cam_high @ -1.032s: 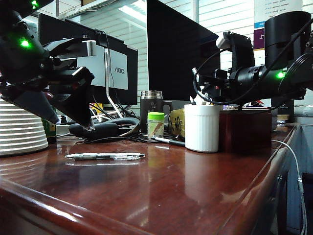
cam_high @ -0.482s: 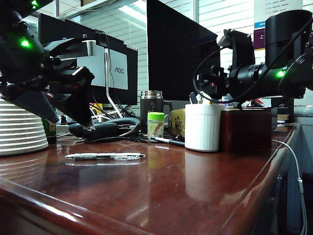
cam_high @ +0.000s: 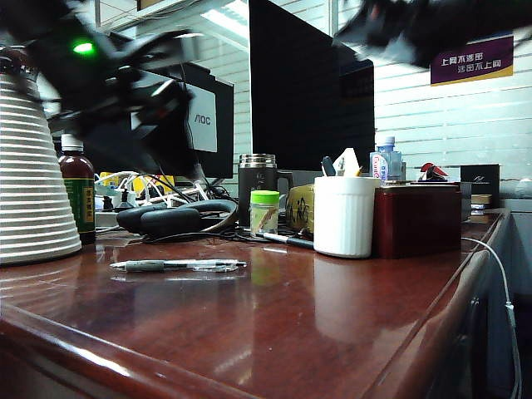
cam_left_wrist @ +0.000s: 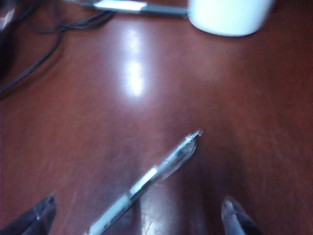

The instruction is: Pick up all the pens on the desk and put them into the pen holder one by one.

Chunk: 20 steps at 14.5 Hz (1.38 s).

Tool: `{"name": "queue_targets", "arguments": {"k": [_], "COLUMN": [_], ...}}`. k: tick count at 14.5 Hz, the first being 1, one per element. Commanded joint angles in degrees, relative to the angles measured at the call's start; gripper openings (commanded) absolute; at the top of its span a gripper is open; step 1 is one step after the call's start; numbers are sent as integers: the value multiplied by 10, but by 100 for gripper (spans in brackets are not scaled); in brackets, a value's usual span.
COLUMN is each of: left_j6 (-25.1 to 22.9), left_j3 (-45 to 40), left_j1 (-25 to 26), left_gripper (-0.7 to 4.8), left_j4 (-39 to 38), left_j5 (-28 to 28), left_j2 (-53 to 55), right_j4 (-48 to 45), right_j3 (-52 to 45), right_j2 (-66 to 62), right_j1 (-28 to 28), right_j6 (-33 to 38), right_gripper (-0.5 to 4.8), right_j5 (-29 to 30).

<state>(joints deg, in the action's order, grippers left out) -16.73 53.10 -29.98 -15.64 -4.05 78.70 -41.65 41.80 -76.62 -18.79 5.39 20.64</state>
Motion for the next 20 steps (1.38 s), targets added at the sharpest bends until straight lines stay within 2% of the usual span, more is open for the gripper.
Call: {"name": "queue_targets", "arguments": {"k": [1, 3, 4, 5, 6, 7, 10, 14, 19, 20], "left_j6": [-54, -73, -100, -131, -178, -192, -193, -184, -188, -185], "left_j3": [94, 130, 133, 133, 132, 133, 132, 132, 132, 132], "left_j1": [3, 3, 3, 4, 9, 18, 60, 66, 66, 66], "left_gripper": [479, 479, 479, 479, 479, 479, 479, 479, 479, 403], "left_j4": [-104, -120, -131, -149, -160, -144, -117, -116, -106, -106], "left_j5": [-27, -30, -26, -6, 70, 70, 52, -48, -52, -52], "left_j2": [87, 149, 165, 178, 193, 196, 197, 205, 256, 262], "right_j4": [142, 173, 173, 173, 175, 176, 183, 183, 191, 191], "right_j3": [1, 1, 1, 1, 1, 1, 1, 1, 1, 1], "right_j2": [64, 77, 77, 77, 77, 77, 77, 76, 76, 76], "right_j1": [0, 0, 0, 0, 0, 0, 6, 10, 10, 10], "right_j6": [-42, -42, -42, -44, -61, -74, -74, -87, -104, -104], "right_gripper": [266, 266, 266, 266, 266, 266, 266, 266, 266, 266], "right_j5": [6, 8, 11, 12, 11, 11, 10, 5, 0, -6]}}
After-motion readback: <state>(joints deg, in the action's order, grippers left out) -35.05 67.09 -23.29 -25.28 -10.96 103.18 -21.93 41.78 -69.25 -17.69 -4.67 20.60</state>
